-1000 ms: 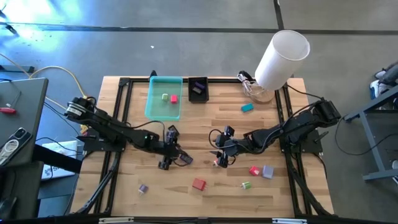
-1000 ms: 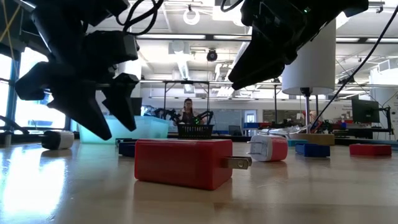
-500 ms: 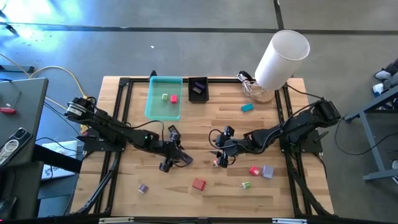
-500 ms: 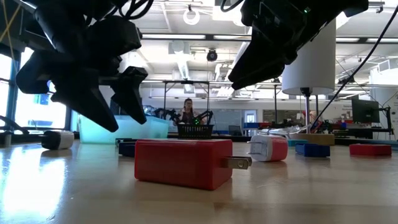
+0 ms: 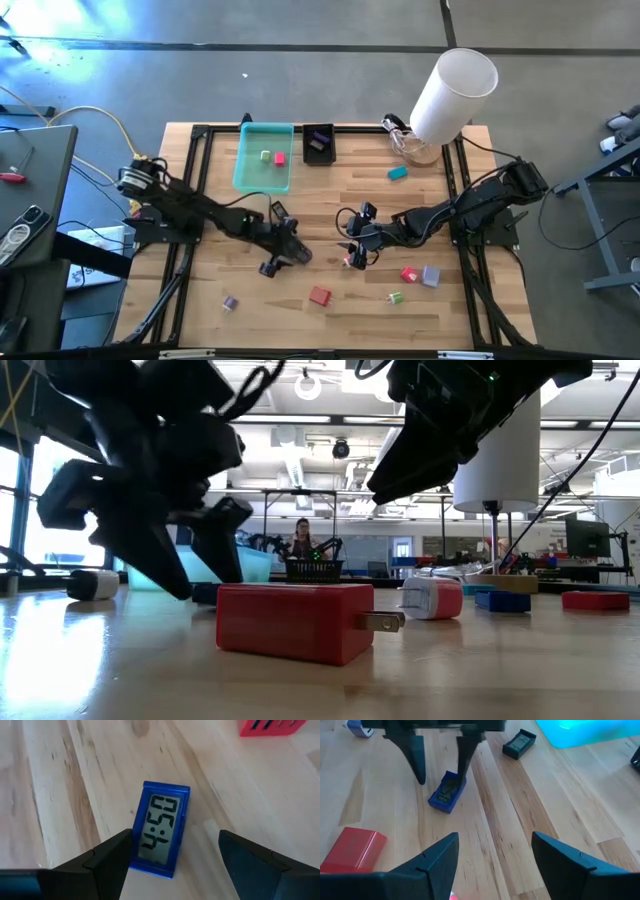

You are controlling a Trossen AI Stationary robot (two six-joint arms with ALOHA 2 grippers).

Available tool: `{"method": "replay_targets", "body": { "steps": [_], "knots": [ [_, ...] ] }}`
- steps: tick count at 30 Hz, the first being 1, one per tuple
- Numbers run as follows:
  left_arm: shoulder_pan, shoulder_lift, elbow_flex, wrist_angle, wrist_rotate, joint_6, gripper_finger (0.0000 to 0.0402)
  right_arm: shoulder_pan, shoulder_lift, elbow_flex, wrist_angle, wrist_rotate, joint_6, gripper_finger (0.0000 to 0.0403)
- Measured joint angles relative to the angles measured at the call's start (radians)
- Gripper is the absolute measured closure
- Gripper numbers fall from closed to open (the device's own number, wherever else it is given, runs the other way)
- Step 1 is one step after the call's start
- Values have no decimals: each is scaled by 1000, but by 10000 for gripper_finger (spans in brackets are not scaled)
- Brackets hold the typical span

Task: Pick & Place Office items
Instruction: Put the left blue timer into the black bin

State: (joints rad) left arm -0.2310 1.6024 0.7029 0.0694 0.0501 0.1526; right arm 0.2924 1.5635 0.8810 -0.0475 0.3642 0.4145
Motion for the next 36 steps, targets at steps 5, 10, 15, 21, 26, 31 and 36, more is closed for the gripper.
{"method": "replay_targets", "body": {
  "steps": [5, 10, 15, 21, 26, 31, 36],
  "knots": [
    [40, 15, -1, -2, 55, 32, 116, 0, 0, 0, 0, 0, 0, 163],
    [39, 14, -1, 10, 60, 57, 127, 0, 0, 0, 0, 0, 0, 163],
    [42, 14, -1, 12, 60, 57, 133, 0, 0, 0, 0, 2, 0, 163],
    [45, 14, -1, 15, 51, -9, 134, 0, 0, 0, 0, 2, 4, 163],
    [38, 14, -1, 25, -9, -85, 134, 0, 0, 0, 0, 3, 5, 163],
    [38, 14, 0, 54, -41, -171, 134, 0, 0, 0, 0, 3, 6, 163],
    [38, 14, 0, 59, -69, -247, 134, 0, 0, 0, 0, 2, 7, 163]
  ]
}}
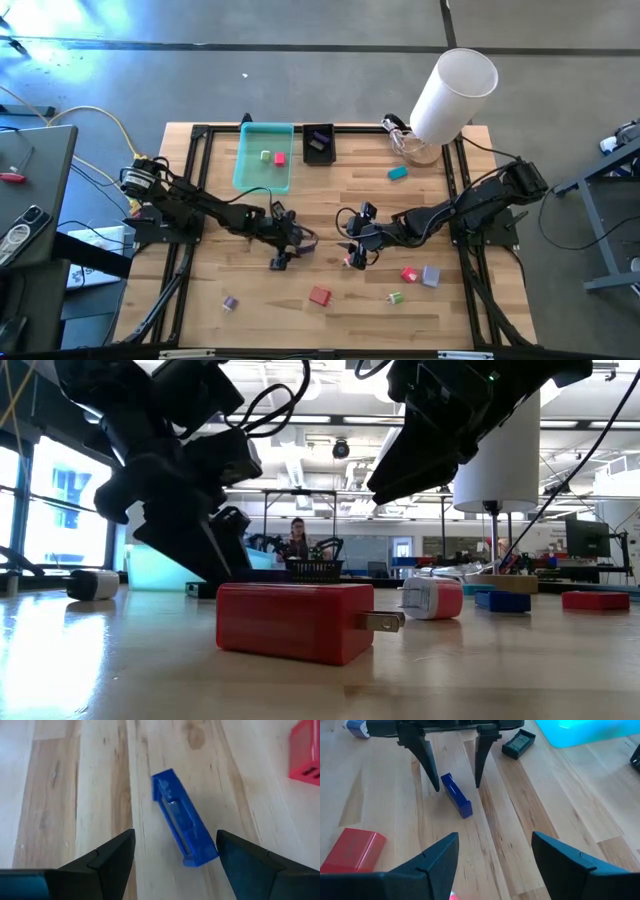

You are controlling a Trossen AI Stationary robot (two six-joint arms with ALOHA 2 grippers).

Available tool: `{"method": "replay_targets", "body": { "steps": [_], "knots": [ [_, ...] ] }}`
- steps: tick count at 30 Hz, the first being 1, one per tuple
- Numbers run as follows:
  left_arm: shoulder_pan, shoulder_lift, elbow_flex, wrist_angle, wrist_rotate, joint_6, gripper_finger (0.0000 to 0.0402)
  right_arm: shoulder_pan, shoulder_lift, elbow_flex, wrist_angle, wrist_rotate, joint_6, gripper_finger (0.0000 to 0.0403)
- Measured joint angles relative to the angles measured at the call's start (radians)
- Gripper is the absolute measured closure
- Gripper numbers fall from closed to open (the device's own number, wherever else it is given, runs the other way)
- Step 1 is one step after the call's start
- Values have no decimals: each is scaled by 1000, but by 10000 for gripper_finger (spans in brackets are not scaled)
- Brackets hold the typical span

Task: Pick & Place Office items
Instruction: Put the left blue timer into the black bin

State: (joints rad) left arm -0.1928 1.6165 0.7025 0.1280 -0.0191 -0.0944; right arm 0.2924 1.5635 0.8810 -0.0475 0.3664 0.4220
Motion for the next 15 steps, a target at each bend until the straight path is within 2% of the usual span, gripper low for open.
{"method": "replay_targets", "body": {
  "steps": [7, 15],
  "knots": [
    [0, 20, 0, 7, -11, -46, 161, 0, 0, 0, 0, -2, 1, 163],
    [3, 74, 2, 70, 37, -33, 248, 0, 0, 0, 0, -2, 0, 168]
  ]
}}
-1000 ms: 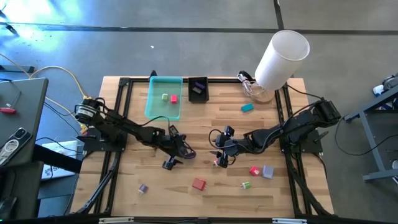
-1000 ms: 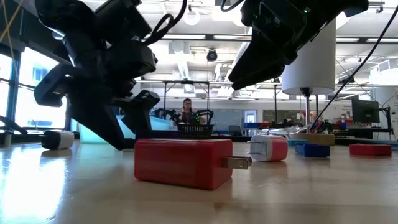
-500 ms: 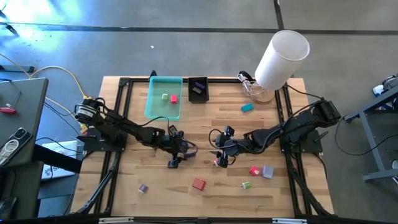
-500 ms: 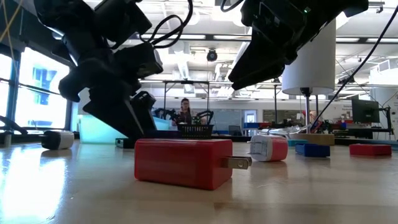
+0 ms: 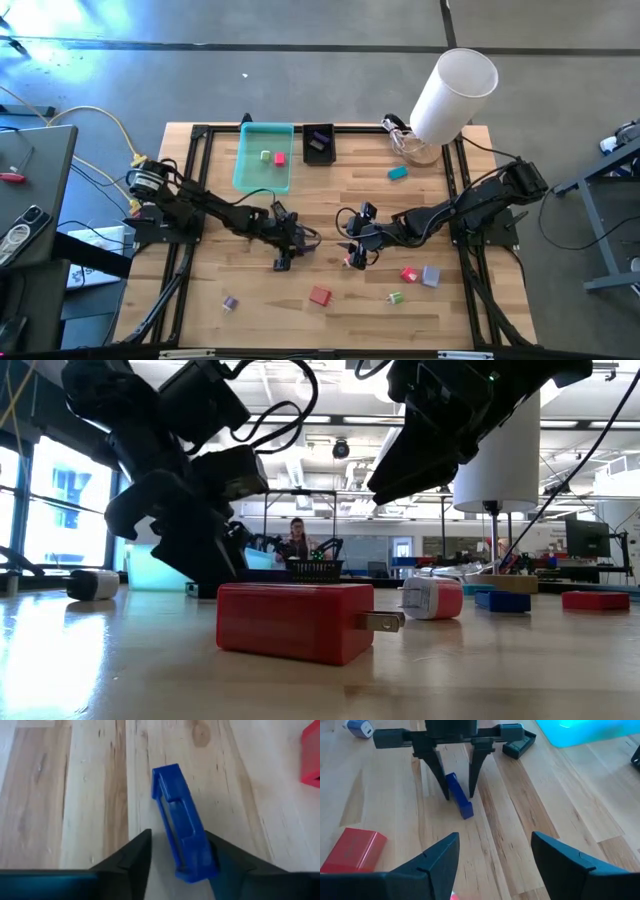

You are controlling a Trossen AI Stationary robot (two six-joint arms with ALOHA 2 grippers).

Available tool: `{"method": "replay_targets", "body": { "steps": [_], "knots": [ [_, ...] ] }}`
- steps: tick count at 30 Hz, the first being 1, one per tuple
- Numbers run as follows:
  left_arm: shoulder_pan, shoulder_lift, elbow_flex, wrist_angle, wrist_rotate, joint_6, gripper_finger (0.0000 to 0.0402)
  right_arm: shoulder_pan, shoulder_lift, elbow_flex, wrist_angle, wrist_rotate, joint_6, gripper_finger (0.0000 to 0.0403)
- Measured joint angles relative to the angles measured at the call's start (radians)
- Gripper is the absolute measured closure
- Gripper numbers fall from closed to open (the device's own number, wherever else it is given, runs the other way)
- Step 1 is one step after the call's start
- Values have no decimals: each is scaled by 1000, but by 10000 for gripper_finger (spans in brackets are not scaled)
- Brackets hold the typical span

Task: Pick & Place Office items
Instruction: Put the left blue timer into the black bin

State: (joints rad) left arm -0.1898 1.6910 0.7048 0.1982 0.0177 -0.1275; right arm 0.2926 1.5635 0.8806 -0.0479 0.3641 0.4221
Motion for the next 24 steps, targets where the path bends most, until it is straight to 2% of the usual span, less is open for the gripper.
{"method": "replay_targets", "body": {
  "steps": [7, 14, 17, 20, 24],
  "knots": [
    [0, 1, 0, 1, 4, 7, 351, 0, 0, 0, 0, 0, -6, 169],
    [-1, -79, -1, -6, -31, 4, 353, 0, 0, 0, 29, -9, -70, 169],
    [-1, -148, -1, 3, -69, -1, 353, 0, 0, 0, 112, -35, -151, 169],
    [0, -209, 0, 84, -75, 1, 353, 0, 1, 0, 226, -54, -250, 169],
    [-11, -255, 2, 147, -80, 58, 353, 0, 1, 0, 333, -53, -345, 169]
  ]
}}
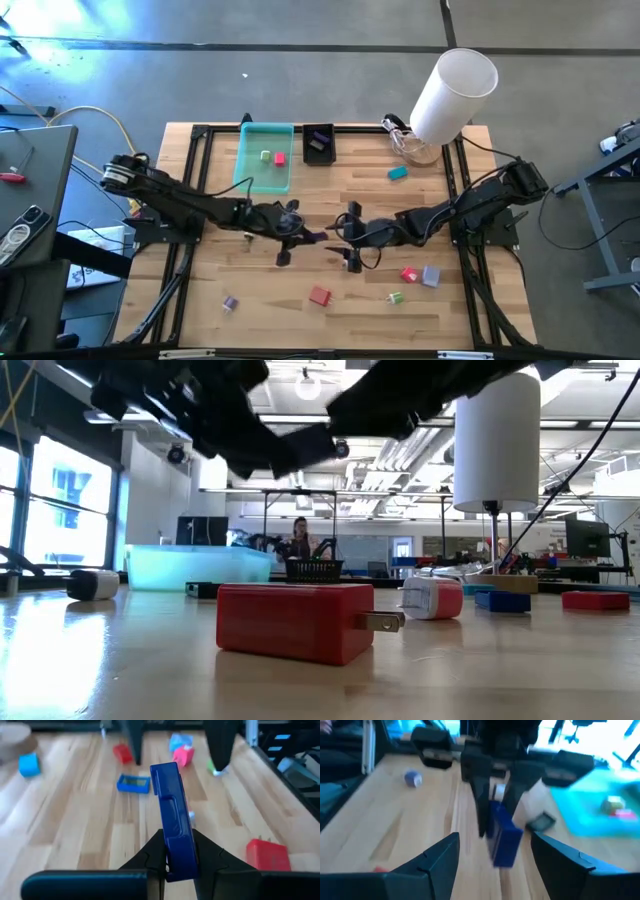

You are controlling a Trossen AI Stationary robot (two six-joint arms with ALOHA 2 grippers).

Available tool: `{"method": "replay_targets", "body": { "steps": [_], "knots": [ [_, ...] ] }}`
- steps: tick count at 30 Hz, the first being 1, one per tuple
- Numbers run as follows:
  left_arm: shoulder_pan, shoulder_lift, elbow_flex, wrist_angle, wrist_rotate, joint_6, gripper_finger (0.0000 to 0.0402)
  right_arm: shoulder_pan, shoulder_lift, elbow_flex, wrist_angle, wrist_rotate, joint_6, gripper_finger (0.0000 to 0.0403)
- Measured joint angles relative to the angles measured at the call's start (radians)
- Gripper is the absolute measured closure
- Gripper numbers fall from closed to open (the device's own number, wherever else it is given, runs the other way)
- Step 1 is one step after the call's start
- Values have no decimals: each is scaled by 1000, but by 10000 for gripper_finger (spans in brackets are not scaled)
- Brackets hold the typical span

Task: Pick & Place Office items
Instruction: Put the left blue timer into the black bin

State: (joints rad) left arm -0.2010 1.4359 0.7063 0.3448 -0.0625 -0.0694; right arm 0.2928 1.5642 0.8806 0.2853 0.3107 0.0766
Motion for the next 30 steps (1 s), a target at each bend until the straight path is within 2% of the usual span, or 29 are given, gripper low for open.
{"method": "replay_targets", "body": {
  "steps": [8, 11, 15, 22, 30],
  "knots": [
    [-14, -14, 0, 57, -47, 58, 353, -2, 0, 0, 47, 20, -29, 169],
    [-13, -14, 0, 68, -49, 73, 353, -9, 0, 0, 45, -8, -27, 179],
    [-9, -14, 0, 84, -48, 73, 353, -26, 0, 0, 46, -59, -22, 221],
    [-9, -14, -1, 95, -49, 86, 353, -50, 0, 0, 45, -88, -31, 350],
    [-9, -14, -2, 99, -49, 150, 346, -57, 0, 0, 46, -104, -53, 355]
  ]
}}
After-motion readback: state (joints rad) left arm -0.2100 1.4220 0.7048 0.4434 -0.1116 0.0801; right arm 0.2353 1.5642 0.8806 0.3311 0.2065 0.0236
